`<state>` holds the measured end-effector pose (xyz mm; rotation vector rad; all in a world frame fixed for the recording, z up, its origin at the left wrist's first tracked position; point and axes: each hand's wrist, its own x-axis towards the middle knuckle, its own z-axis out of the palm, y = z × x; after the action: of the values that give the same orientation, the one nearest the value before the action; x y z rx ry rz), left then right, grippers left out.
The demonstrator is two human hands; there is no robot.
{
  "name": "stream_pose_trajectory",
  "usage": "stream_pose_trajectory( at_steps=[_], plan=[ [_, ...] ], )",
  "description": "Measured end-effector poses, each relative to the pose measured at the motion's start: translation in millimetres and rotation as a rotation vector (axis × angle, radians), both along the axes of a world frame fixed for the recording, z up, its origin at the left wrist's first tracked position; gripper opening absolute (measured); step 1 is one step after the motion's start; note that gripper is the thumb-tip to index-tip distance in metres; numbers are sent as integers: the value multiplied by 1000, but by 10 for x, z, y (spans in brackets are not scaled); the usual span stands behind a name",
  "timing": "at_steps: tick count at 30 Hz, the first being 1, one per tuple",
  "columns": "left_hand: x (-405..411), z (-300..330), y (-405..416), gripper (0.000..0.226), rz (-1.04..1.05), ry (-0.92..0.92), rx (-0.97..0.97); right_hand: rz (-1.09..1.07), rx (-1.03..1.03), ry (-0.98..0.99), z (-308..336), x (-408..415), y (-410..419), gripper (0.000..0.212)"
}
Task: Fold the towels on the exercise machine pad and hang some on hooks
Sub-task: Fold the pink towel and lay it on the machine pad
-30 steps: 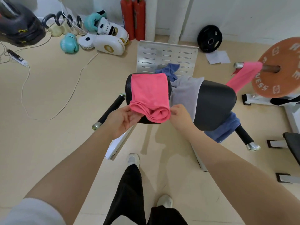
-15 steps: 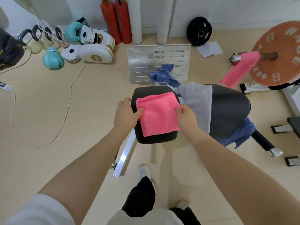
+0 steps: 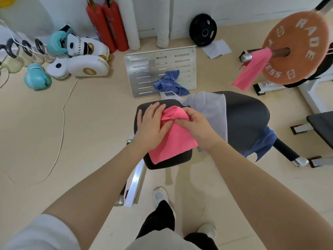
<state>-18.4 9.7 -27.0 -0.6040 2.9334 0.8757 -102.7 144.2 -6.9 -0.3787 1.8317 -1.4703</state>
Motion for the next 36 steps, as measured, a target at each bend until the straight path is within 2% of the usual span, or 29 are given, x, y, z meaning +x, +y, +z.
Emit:
stream_pose_trajectory(
  at_steps=[2, 5, 9, 11, 16, 18, 21, 24, 26, 29, 30, 32, 34, 36],
  plan=[
    [-35, 41, -81, 61, -39, -50, 16, -2, 22, -11, -37, -52, 2, 17],
    [-108, 35, -163, 34, -100, -156, 16, -18, 191, 130, -94, -70, -12, 7],
    [-190, -14, -158, 31, 45, -188, 19, -124, 404, 330, -193, -37, 20, 10],
    [-229, -35, -138, 30, 140, -200, 0, -109, 463, 299, -284, 4, 96, 15],
    [-222, -109, -63, 39, 151, -249, -113, -72, 358, -54, -311, 143, 358, 38],
    [-198, -116, -17, 39, 132, -266, -159, 8, 389, -115, -276, 195, 461, 33],
    [-125, -98, 22, 39, 125, -256, -166, 21, 348, -71, -181, 233, 561, 23],
    [-31, -7, 79, 43, 157, -261, -83, 41, 301, 109, 49, 287, 610, 29],
    [13, 203, 247, 55, 178, -175, 43, 78, 289, 229, 217, 340, 671, 28],
    [117, 611, 660, 70, -96, 88, 171, 145, 250, 380, 440, 436, 831, 17],
    [162, 718, 794, 72, -211, 111, 210, 174, 247, 419, 496, 469, 888, 16],
    [277, 842, 991, 74, -356, 34, 322, 214, 232, 437, 602, 546, 1005, 30],
    [420, 895, 1086, 75, -352, -72, 451, 208, 162, 410, 662, 648, 1128, 30],
    [571, 930, 1124, 68, -309, -57, 503, 139, 60, 316, 700, 752, 1248, 36]
  ],
)
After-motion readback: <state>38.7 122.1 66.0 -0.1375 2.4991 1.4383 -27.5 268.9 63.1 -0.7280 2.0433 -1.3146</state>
